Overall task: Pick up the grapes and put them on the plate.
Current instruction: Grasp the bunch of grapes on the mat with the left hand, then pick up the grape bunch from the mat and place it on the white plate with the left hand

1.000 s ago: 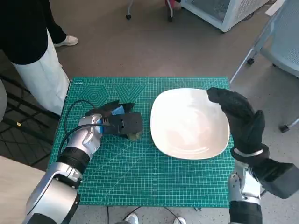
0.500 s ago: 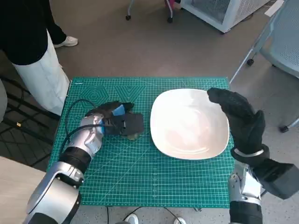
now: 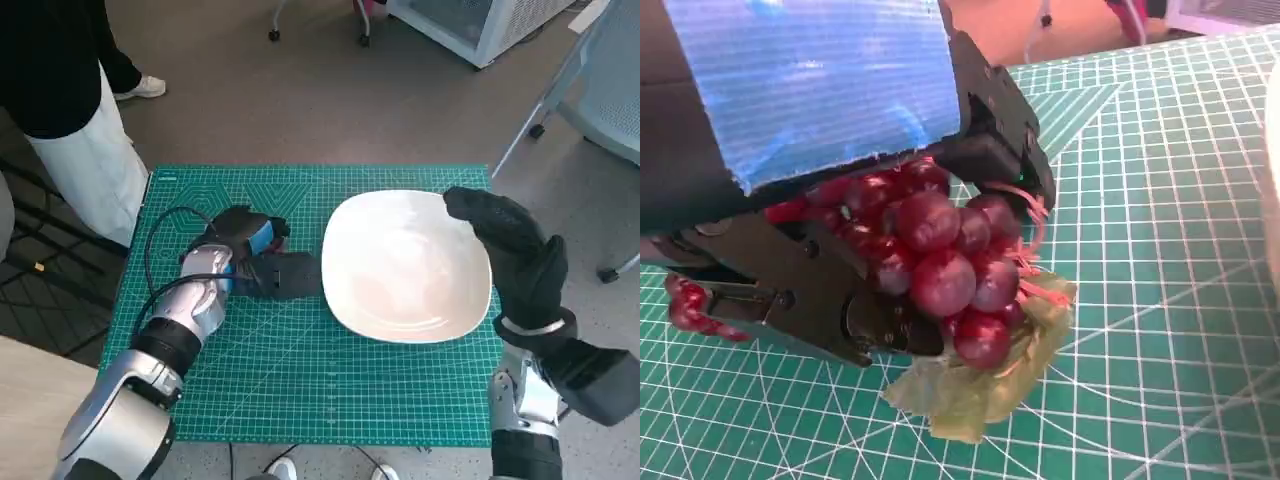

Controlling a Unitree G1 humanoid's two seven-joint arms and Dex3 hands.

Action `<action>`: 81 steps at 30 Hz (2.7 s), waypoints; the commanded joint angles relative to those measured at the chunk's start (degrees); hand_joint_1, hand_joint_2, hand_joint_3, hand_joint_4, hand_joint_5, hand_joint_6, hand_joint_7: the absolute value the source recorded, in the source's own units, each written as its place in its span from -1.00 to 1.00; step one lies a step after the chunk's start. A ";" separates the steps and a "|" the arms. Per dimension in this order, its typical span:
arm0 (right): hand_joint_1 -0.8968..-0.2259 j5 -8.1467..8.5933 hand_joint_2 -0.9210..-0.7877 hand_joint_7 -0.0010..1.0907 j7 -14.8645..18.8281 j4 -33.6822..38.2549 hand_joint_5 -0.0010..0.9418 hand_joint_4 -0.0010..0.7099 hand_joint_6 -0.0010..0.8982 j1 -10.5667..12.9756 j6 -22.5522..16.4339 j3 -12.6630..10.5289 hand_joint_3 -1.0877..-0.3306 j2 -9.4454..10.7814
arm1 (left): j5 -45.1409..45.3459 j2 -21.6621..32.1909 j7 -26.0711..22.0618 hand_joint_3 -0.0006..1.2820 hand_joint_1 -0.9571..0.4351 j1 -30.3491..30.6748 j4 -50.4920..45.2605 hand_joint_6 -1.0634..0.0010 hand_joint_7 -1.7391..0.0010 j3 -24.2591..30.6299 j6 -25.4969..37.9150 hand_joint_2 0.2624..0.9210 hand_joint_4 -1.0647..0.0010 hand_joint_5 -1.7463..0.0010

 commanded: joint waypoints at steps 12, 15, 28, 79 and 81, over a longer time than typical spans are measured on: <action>0.12 0.02 -1.00 -0.33 0.25 0.35 -1.00 -0.51 -1.00 0.32 0.93 0.26 0.22 -0.29 | -0.48 0.77 -2.36 -0.59 0.38 2.19 0.18 0.24 -0.58 0.27 0.31 1.00 0.11 -0.60; 0.12 0.04 -1.00 -0.33 0.32 0.48 -1.00 -0.51 -1.00 0.29 0.86 0.23 0.22 -0.34 | -0.50 0.70 -2.47 -0.58 0.38 2.06 0.41 0.26 -0.59 0.28 0.29 1.00 0.11 -0.60; 0.11 0.05 -1.00 -0.33 0.39 0.69 -1.00 -0.51 -1.00 0.13 0.71 0.22 0.23 -0.49 | -0.65 0.61 -2.72 -0.58 0.38 1.58 1.04 0.27 -0.58 0.41 0.02 1.00 0.10 -0.61; 0.12 -0.34 -1.00 -0.34 0.10 1.90 -1.00 -0.51 -1.00 -1.09 -0.24 0.58 0.21 -0.11 | 0.87 14.43 -8.87 -0.75 0.38 13.26 -47.46 0.02 -0.35 10.22 3.96 1.00 -0.14 -0.54; 0.12 -0.23 -1.00 -0.34 0.19 1.99 -1.00 -0.51 -1.00 -1.13 -0.26 0.59 0.21 -0.08 | 1.10 14.69 -8.63 -0.75 0.38 13.82 -48.65 0.03 -0.38 10.75 3.47 1.00 -0.13 -0.52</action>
